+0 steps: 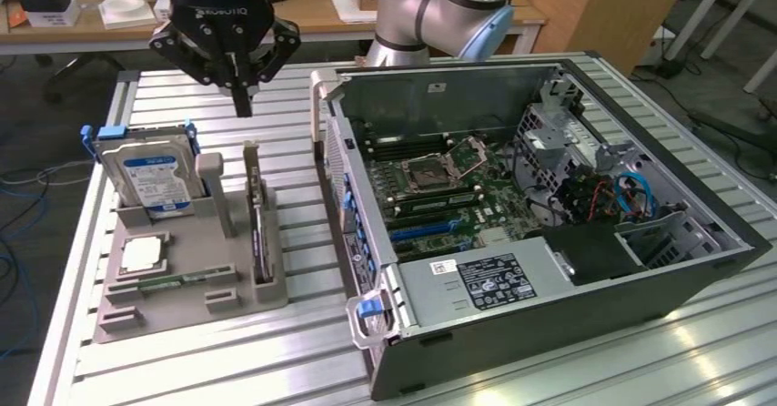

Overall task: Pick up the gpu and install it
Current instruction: 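Reach for the gpu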

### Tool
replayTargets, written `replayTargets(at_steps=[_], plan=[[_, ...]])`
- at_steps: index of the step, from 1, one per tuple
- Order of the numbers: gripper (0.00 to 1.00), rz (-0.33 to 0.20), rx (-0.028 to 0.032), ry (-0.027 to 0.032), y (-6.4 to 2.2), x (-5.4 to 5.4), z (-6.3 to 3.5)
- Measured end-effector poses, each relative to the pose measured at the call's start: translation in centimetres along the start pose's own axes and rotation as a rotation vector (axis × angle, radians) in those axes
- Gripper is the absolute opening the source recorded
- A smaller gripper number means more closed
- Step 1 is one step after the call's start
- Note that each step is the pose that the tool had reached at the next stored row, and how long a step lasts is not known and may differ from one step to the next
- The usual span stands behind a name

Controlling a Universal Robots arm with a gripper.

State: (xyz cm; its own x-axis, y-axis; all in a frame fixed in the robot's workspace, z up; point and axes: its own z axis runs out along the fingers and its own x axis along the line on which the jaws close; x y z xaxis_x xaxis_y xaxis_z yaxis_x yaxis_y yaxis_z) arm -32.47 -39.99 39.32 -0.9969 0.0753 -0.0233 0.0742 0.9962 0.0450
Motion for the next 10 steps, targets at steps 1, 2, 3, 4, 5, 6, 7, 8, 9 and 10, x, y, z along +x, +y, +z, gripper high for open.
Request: replayTargets(at_steps=[1,2,3,4,5,6,7,8,9,10], plan=[[0.10,0.000,0.0000,0.0000,-0.01,0.1,0.00],[0.10,0.000,0.0000,0.0000,-0.03,0.3,-0.01],[0.10,0.000,0.0000,0.0000,-0.05,0.5,-0.01],[0.10,0.000,0.0000,0.0000,-0.06,0.6,-0.01],[0.10,0.000,0.0000,0.0001,-0.07,0.7,-0.02],[0.10,0.000,0.0000,0.0000,-0.09,0.9,-0.02],[0.10,0.000,0.0000,0.0001,-0.10,1.0,-0.03],[0.10,0.000,0.0000,0.0001,-0.11,1.2,-0.03],[0.10,0.000,0.0000,0.0001,-0.12,1.3,-0.03],[0.10,0.000,-0.0001,0.0000,-0.13,1.3,-0.03]])
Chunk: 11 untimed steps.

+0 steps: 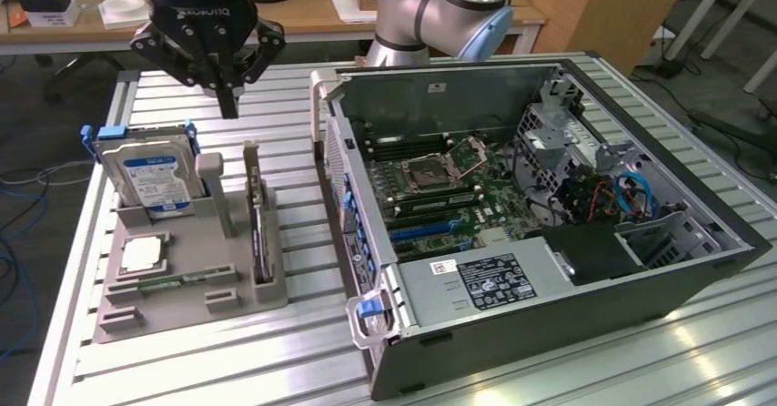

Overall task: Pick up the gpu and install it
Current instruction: 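Reach for the gpu, then pick up the gpu and move the gpu toward the slot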

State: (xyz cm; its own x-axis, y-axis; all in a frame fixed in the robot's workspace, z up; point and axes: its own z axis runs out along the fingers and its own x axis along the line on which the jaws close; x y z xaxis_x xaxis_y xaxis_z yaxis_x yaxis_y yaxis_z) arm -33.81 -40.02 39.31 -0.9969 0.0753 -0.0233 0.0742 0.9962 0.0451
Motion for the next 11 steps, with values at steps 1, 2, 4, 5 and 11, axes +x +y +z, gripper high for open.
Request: replayTargets(at_steps=[1,2,4,5,11], plan=[[0.10,0.000,0.0000,0.0000,0.00,0.00,0.00],[0.10,0.000,0.0001,0.0001,0.00,0.00,0.00],[0.10,0.000,0.0001,0.0001,0.00,0.00,-0.01],[0.10,0.000,0.0001,0.0001,0.00,0.00,-0.01],[0.10,0.000,0.0001,0.0001,0.00,0.00,-0.01]])
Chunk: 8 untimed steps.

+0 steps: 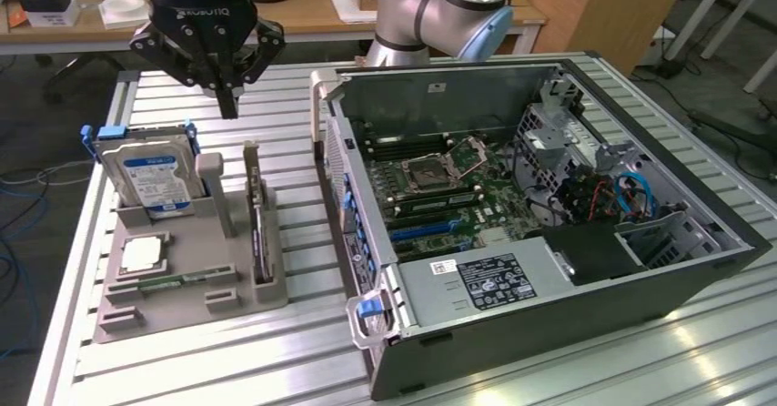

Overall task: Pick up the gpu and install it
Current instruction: 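Pick up the gpu and move the gpu toward the slot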

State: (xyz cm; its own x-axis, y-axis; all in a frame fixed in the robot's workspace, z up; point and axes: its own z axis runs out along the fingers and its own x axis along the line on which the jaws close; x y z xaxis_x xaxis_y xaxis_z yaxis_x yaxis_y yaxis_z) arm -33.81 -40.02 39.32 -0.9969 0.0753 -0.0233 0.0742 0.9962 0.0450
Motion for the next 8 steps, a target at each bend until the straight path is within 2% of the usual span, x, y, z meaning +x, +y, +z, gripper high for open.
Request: replayTargets(at_steps=[4,7,8], plan=[[0.11,0.000,0.0000,0.0001,-0.01,0.01,0.00],[0.29,0.000,0.0000,0.0000,-0.03,0.00,0.00],[0.29,0.000,0.0000,0.0000,-0.03,0.00,0.00]])
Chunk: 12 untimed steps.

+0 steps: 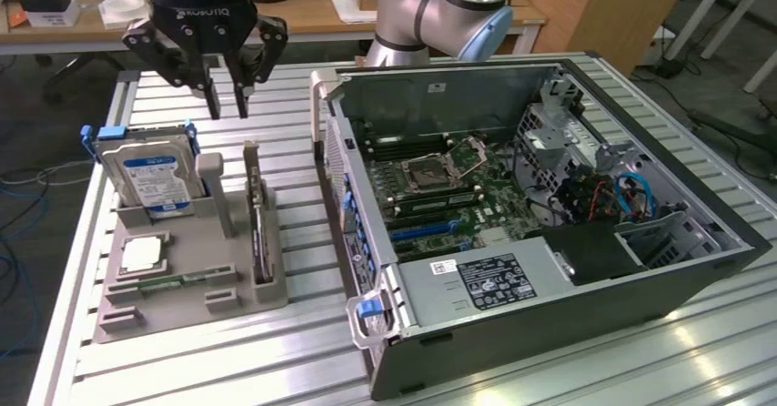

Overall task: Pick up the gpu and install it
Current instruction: 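Pick up the gpu and move the gpu toward the slot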

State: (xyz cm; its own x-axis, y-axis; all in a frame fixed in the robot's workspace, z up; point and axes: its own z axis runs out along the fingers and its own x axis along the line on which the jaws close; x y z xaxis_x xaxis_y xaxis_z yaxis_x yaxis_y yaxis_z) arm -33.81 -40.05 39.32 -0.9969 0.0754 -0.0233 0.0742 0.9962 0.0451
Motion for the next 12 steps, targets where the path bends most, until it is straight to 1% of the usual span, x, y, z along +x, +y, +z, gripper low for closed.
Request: replayTargets(at_steps=[2,3,4,7,12], plan=[[0.41,0.000,0.0000,0.0000,0.00,0.00,0.00],[0.41,0.000,0.0000,0.0001,0.00,0.00,0.00],[0.47,0.000,0.0000,0.0000,0.00,0.00,0.00],[0.47,-0.002,0.0000,0.0002,-0.08,0.02,-0.01],[0.47,-0.036,-0.0008,0.0016,-0.19,0.36,-0.02]])
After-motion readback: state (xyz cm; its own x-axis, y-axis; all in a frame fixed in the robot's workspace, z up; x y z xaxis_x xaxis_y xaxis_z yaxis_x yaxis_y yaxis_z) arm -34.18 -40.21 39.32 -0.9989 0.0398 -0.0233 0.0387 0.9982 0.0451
